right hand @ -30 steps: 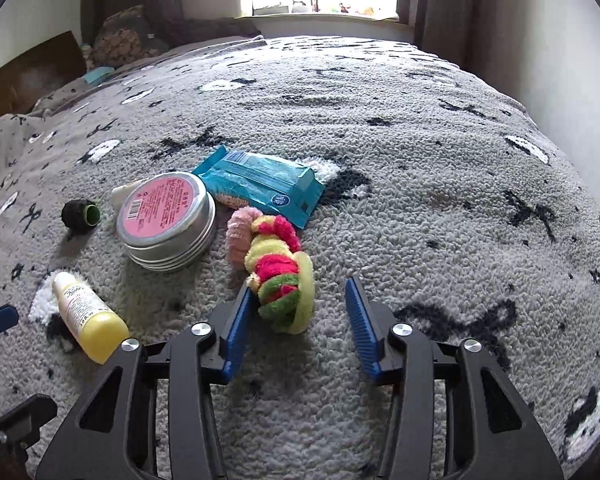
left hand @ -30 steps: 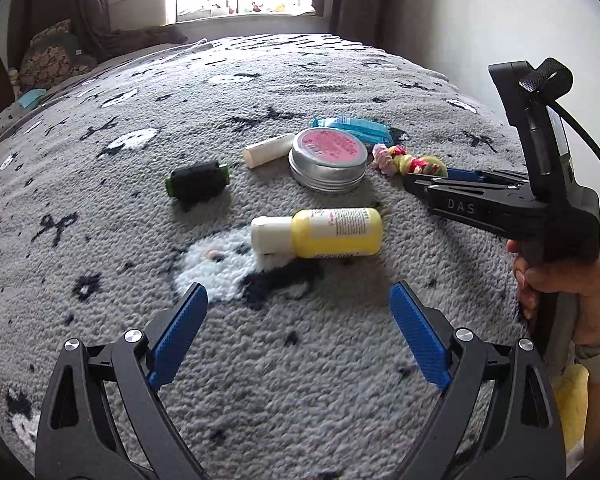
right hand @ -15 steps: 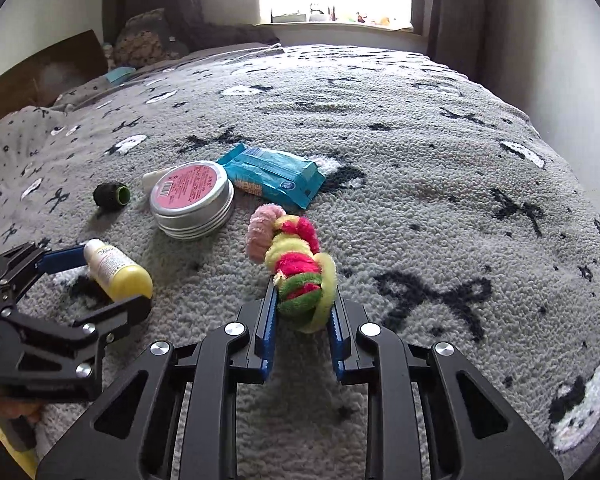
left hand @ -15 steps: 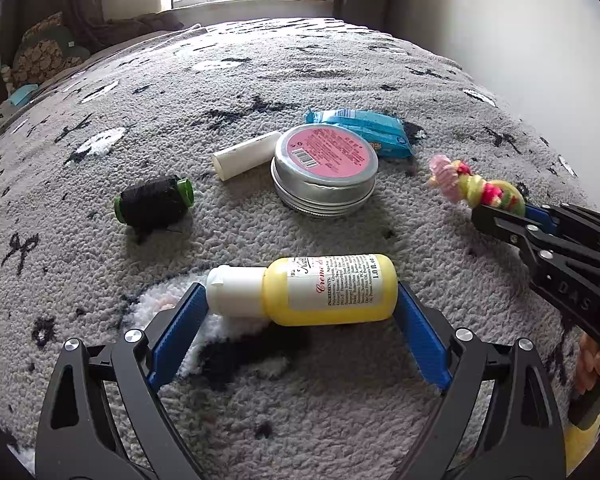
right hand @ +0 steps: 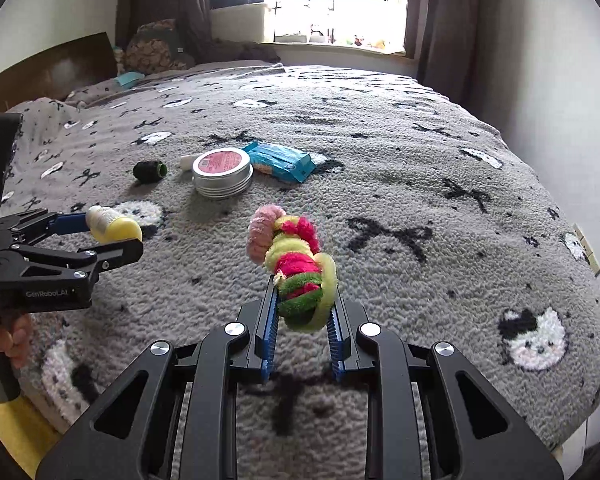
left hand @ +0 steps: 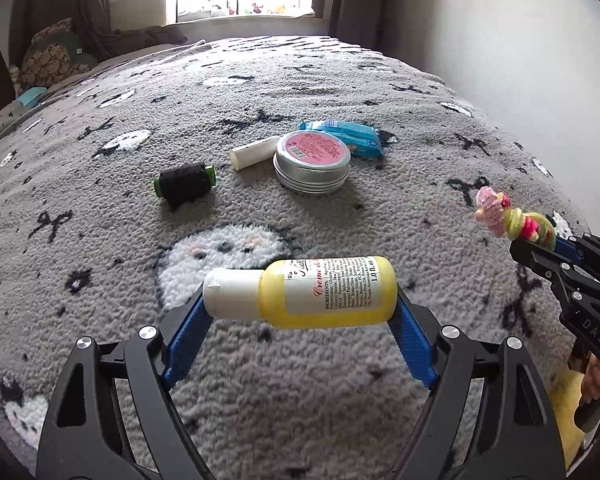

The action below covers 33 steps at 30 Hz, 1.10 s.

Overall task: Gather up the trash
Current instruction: 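Lower both held items into the bin and open both grippers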

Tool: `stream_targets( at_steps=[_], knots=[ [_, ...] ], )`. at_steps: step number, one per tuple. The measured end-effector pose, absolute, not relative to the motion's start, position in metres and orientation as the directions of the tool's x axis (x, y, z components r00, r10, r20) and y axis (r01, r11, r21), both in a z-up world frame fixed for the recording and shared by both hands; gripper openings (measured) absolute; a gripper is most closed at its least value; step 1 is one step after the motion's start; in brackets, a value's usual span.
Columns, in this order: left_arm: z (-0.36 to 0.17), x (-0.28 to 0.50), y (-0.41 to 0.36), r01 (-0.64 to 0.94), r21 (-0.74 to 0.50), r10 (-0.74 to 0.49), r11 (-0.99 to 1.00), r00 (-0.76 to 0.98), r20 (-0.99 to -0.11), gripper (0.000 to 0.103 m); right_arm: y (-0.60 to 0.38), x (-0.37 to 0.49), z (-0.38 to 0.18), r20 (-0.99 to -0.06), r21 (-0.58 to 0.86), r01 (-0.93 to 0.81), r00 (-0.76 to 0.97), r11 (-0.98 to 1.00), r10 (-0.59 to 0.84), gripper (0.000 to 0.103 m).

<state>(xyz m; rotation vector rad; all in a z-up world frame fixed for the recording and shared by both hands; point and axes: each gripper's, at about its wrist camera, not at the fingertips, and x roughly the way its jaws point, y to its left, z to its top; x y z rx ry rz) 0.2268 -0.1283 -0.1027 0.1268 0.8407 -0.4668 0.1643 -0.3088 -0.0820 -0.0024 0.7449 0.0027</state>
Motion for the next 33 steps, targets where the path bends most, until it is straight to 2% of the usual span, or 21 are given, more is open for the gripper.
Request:
stream_targets(
  at_steps=[14,25,33],
  knots=[
    [-0.070,0.110,-0.069,0.439,-0.057,-0.363,0.897,0.655,-0.663,0.079,-0.271,0.055,-0.063,-0.607,-0.010,-0.078,0.793,0.997,0.056,0.023],
    [-0.074,0.032,-0.044,0.429,-0.060,-0.366,0.901,0.680,-0.636,0.079,-0.240,0.002,-0.074,-0.608,-0.012,-0.143,0.787,0.990,0.107,0.023],
    [-0.094,0.000,-0.035,0.400,-0.078,-0.350,0.913,0.670,-0.654,0.079,-0.236,-0.017,-0.101,-0.657,0.046,-0.156,0.739,0.987,0.148,0.023]
  ],
)
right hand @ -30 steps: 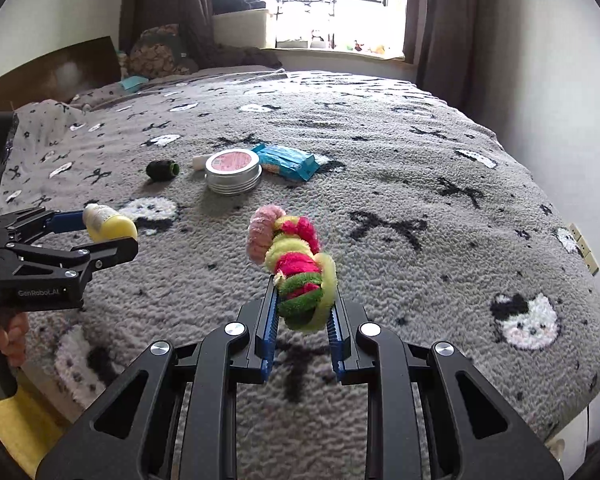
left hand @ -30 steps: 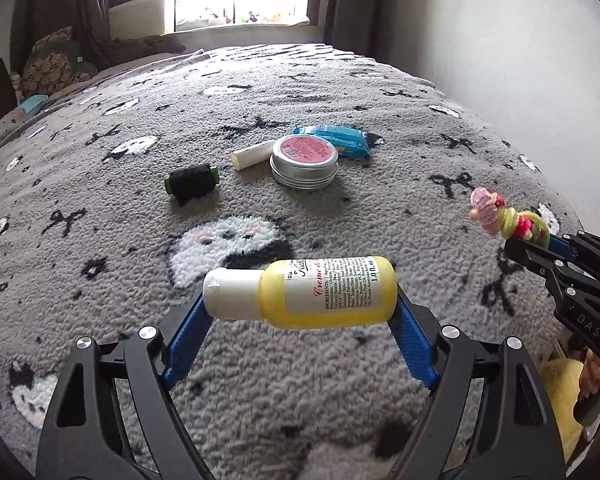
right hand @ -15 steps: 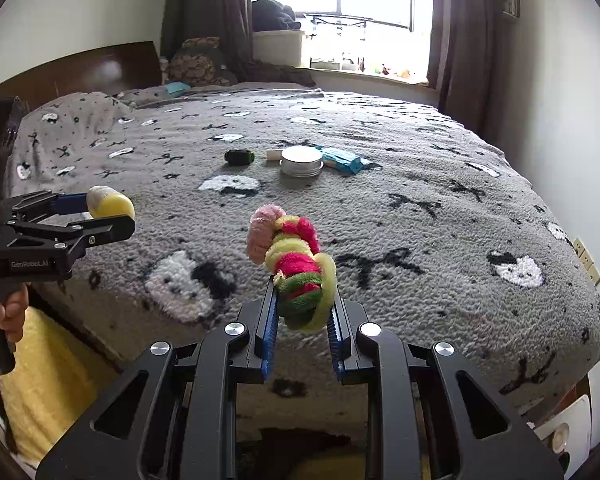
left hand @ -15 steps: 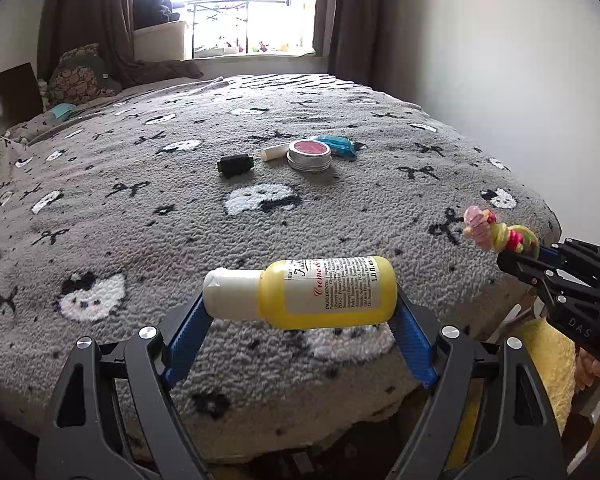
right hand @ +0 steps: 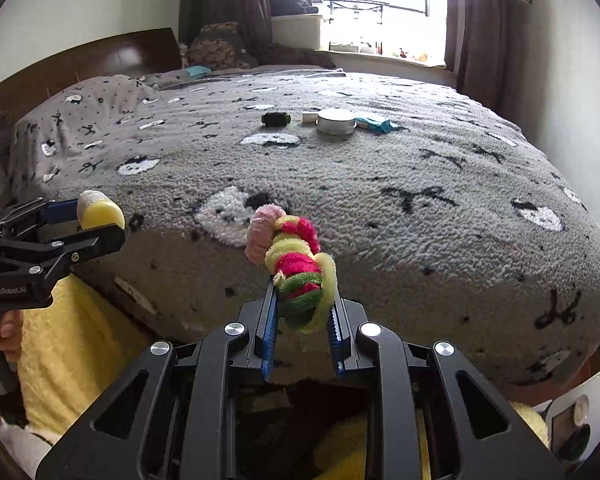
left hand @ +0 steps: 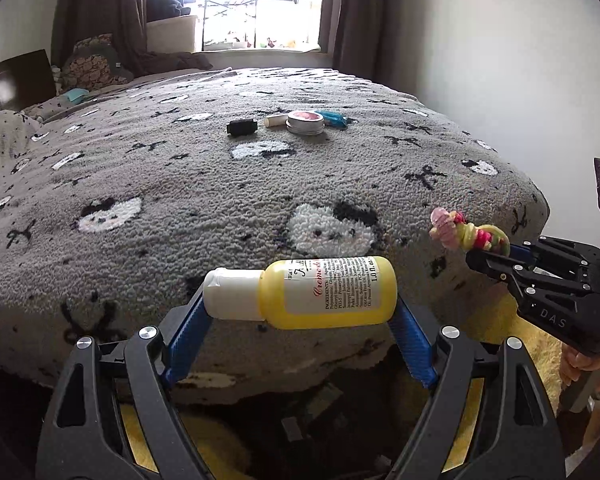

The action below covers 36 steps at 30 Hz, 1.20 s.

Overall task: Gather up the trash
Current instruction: 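Lower both held items into the bin and open both grippers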

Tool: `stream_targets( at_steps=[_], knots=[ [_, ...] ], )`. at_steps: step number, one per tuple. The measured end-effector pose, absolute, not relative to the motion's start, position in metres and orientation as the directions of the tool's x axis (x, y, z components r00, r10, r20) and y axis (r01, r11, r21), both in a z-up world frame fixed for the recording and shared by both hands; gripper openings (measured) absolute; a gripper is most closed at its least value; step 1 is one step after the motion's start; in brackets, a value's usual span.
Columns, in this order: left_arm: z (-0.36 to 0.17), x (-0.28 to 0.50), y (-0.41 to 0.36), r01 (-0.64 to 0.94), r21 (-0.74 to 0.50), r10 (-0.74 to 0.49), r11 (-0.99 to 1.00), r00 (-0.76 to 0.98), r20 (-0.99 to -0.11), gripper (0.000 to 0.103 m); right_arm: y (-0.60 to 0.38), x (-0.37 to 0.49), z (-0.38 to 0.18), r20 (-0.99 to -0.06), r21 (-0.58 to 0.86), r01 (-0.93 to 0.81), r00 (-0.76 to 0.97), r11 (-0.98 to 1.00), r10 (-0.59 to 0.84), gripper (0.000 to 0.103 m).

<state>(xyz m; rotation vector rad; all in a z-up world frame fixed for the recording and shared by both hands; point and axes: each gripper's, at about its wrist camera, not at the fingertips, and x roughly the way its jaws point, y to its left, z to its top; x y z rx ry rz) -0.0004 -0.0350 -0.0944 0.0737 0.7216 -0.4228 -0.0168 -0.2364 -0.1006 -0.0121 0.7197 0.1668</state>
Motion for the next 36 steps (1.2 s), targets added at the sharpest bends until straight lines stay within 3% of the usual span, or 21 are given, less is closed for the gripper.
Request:
stream_targets(
  at_steps=[25,36],
  knots=[
    [-0.228,-0.021,-0.026,0.343,-0.130,-0.274,0.930,0.415,-0.867,0.079,-0.208,-0.013,-0.207,-0.854,0.126,-0.173,0.482,0.977,0.195,0.023],
    [-0.284,-0.007,-0.029,0.336,-0.193,-0.277,0.922,0.224,-0.934,0.079,-0.205,-0.004,-0.256,-0.925,0.187,-0.163,0.304,0.969,0.229,0.023]
  ],
)
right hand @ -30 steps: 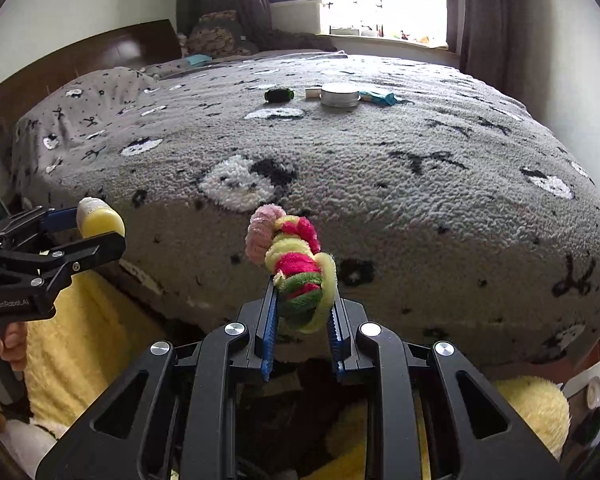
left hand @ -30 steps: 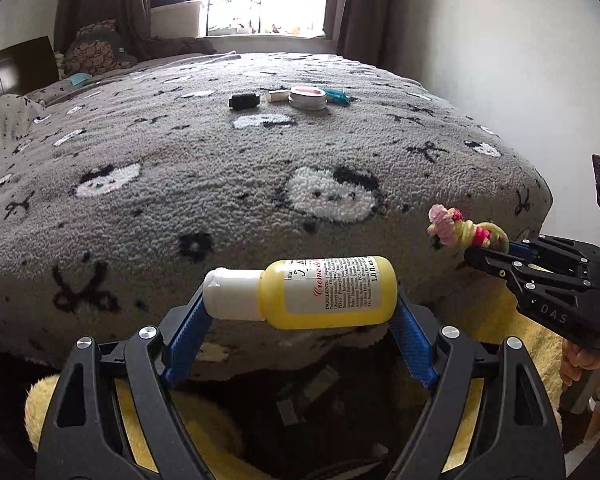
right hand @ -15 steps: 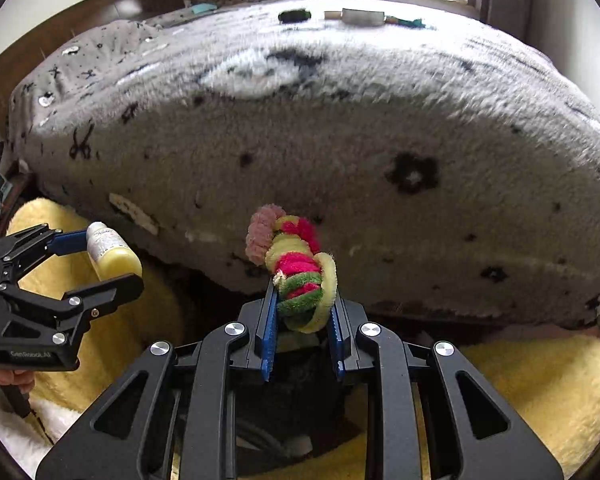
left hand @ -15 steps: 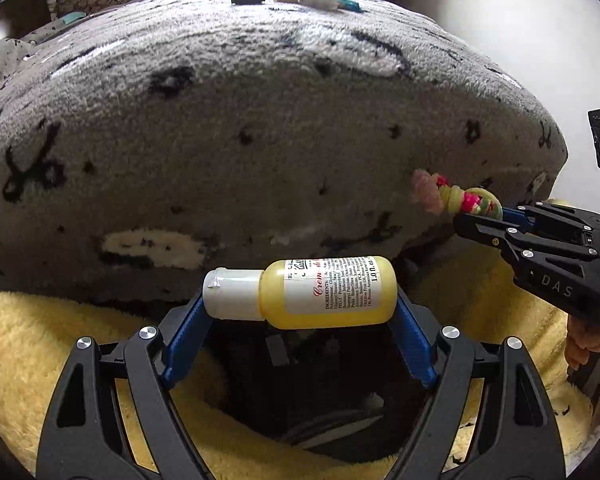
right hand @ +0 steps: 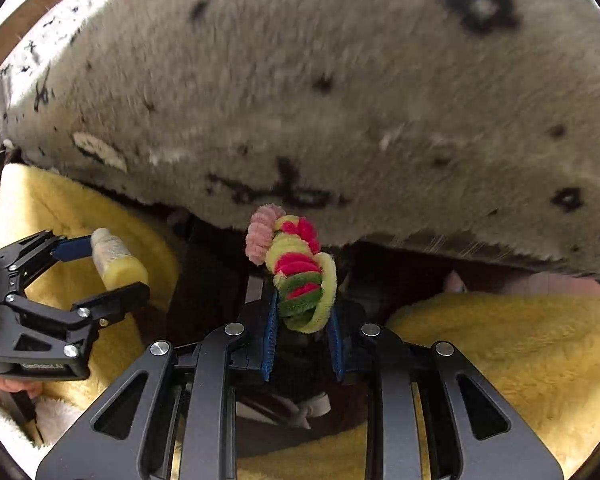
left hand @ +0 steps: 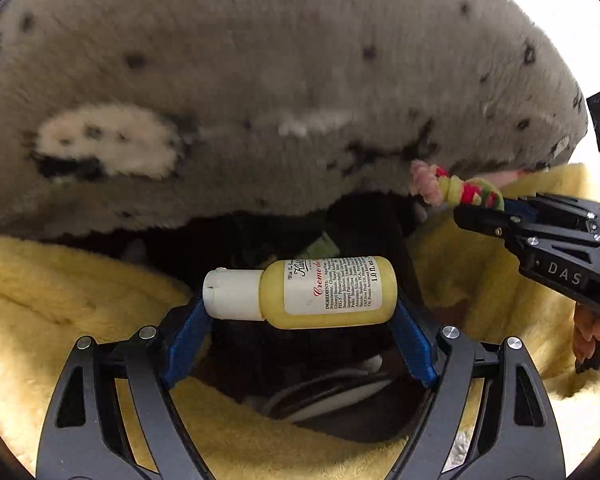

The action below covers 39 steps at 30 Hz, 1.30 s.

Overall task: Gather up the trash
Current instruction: 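Lower both held items into the bin and open both grippers, then raise both tools back over the bed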

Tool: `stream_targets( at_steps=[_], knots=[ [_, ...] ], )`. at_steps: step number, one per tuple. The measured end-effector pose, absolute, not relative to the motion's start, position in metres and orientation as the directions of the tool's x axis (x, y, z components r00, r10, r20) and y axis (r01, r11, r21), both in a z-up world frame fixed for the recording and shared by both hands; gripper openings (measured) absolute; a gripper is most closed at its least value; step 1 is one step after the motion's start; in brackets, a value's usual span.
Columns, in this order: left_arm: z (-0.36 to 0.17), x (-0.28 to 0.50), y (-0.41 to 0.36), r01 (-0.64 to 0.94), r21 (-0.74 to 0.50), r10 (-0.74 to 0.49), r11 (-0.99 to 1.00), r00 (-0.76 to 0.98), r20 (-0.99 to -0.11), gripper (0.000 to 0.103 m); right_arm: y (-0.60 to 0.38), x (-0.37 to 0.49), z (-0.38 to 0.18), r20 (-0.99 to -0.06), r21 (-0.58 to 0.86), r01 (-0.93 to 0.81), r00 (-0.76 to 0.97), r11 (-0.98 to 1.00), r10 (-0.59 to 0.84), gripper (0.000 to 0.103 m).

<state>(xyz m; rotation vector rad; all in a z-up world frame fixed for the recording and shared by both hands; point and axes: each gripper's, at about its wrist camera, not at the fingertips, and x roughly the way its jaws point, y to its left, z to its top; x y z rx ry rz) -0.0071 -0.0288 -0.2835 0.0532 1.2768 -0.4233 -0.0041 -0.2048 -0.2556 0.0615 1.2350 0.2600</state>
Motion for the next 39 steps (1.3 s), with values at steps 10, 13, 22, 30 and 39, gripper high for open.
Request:
stream_targets(
  at_steps=[10,13,22,30,39],
  knots=[
    [-0.301,-0.011,-0.041,0.367,-0.192,-0.263,0.910,0.155,-0.952,0.079,-0.192,-0.001,-0.268,-0.931,0.202,-0.216,0.259,0.955,0.255,0.025],
    [-0.303,-0.009,-0.040,0.355,-0.196,-0.265,0.914,0.158,-0.951,0.085,-0.191,-0.001,-0.265,-0.927,0.204,-0.214,0.272,0.955,0.258,0.027],
    [-0.287,-0.009,-0.035,0.340,-0.177,-0.257,0.924,0.208,-0.944,0.092,-0.200,-0.003,-0.247,-0.908,0.217,-0.194,0.320,0.957,0.271,0.047],
    [-0.249,-0.004,-0.025,0.333,-0.169,-0.279,0.928,0.316,-0.907,0.092,-0.218,-0.003,-0.198,-0.865,0.172,-0.134,0.453,0.976,0.215,0.073],
    [-0.167,0.013,-0.016,0.346,-0.113,-0.293,0.932,0.529,-0.797,0.092,-0.239,0.005,-0.116,-0.738,0.084,-0.094,0.663,0.992,0.125,0.081]
  ],
)
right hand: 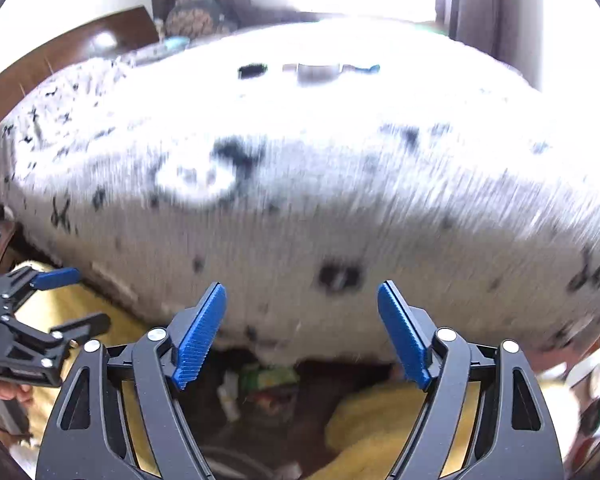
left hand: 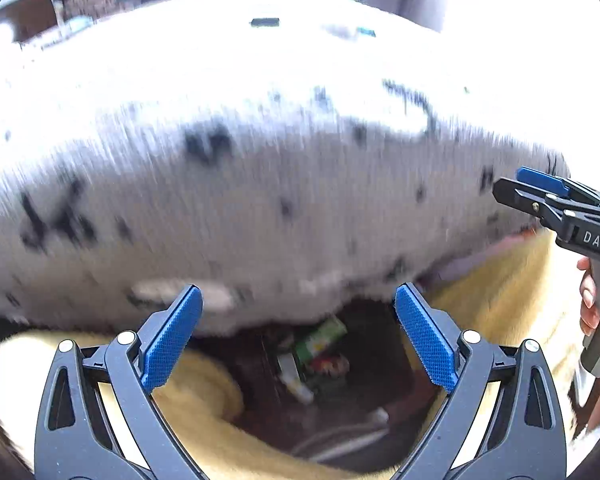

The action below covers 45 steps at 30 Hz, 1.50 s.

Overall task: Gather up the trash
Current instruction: 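Raise both tools back over the bed, then grasp the black thread spool with left gripper while right grasps pink-lid tin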

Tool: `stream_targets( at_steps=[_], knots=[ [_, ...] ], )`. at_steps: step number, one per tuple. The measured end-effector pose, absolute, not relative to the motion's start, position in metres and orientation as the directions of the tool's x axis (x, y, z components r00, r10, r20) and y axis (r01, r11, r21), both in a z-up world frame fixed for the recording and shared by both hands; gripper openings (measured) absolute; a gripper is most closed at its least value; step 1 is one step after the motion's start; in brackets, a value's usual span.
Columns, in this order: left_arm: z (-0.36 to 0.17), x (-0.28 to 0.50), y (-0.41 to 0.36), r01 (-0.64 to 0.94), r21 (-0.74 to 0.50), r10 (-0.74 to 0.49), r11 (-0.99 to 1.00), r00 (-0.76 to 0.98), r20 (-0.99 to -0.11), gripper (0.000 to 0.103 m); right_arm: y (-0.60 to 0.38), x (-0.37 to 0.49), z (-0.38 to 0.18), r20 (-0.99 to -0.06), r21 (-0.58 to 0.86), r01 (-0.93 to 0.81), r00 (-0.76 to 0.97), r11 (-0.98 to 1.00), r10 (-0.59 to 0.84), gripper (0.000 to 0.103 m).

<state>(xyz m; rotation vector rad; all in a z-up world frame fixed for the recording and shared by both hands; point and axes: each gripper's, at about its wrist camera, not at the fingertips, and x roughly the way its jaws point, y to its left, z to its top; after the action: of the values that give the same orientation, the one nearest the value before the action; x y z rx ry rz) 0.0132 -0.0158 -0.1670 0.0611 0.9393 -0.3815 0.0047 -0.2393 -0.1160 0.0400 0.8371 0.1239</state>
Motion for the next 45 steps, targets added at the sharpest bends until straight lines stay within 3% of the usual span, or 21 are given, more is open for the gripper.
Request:
stream_targets(
  at_steps=[6,13,24,37,45],
  knots=[
    [-0.121,0.043,-0.010,0.333,-0.070,-0.275,0.940,0.623,-0.732,0.092,-0.246,0.032,-0.088,-0.683,0.048,-0.093,0.723,0.994,0.101,0.081],
    [-0.098,0.088,0.000,0.304,-0.046,-0.244,0.951,0.655,-0.715,0.092,-0.251,0.073,-0.070,-0.663,0.042,-0.080,0.744,0.996,0.088,0.083],
    [-0.115,0.169,-0.020,0.300,-0.026,-0.218,0.954,0.631,-0.744,0.092,-0.264,0.158,-0.084,-0.690,0.077,-0.019,0.721,0.997,0.067,0.083],
    [-0.125,0.260,-0.035,0.301,-0.037,-0.219,0.953,0.598,-0.771,0.092,-0.245,0.299,-0.110,-0.736,0.167,-0.037,0.660,0.985,0.150,0.090],
    [-0.127,0.291,-0.052,0.314,-0.021,-0.215,0.949,0.599,-0.771,0.092,-0.256,0.336,-0.121,-0.742,0.221,-0.002,0.649,0.975,0.170,0.090]
  ],
)
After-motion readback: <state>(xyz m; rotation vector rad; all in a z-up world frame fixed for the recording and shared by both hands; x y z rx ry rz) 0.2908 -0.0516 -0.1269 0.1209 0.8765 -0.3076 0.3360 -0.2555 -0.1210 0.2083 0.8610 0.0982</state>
